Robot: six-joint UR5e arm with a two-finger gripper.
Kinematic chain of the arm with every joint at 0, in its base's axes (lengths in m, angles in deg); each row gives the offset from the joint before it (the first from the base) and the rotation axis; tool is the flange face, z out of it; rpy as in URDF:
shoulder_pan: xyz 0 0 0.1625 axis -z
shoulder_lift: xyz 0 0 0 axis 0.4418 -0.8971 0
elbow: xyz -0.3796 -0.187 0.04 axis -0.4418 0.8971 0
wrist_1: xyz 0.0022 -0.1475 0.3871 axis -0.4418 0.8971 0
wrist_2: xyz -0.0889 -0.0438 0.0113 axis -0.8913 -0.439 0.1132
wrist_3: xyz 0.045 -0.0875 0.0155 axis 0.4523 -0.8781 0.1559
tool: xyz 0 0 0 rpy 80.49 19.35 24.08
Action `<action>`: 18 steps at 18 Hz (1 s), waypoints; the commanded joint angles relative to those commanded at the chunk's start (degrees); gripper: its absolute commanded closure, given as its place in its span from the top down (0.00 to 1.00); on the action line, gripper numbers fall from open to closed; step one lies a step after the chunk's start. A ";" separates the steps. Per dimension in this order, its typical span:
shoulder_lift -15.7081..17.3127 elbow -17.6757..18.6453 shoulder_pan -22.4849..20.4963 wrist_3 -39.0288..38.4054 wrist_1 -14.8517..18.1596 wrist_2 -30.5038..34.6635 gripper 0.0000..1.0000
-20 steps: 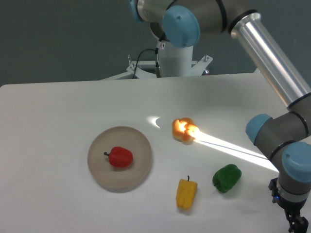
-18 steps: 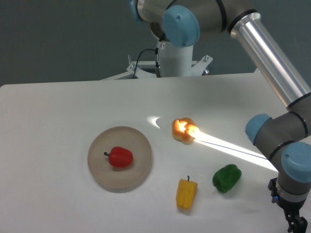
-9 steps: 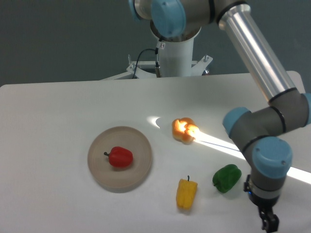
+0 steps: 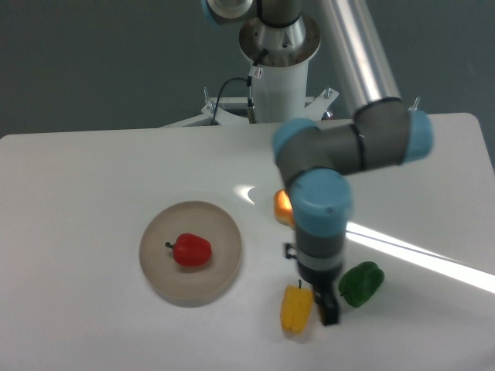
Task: Pick up the red pepper from the plate
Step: 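Move the gripper over the red pepper on the plate, then lower the open gripper down onto the red pepper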
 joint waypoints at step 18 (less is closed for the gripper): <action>3.88 16.19 10.38 -9.33 -10.11 0.53 1.00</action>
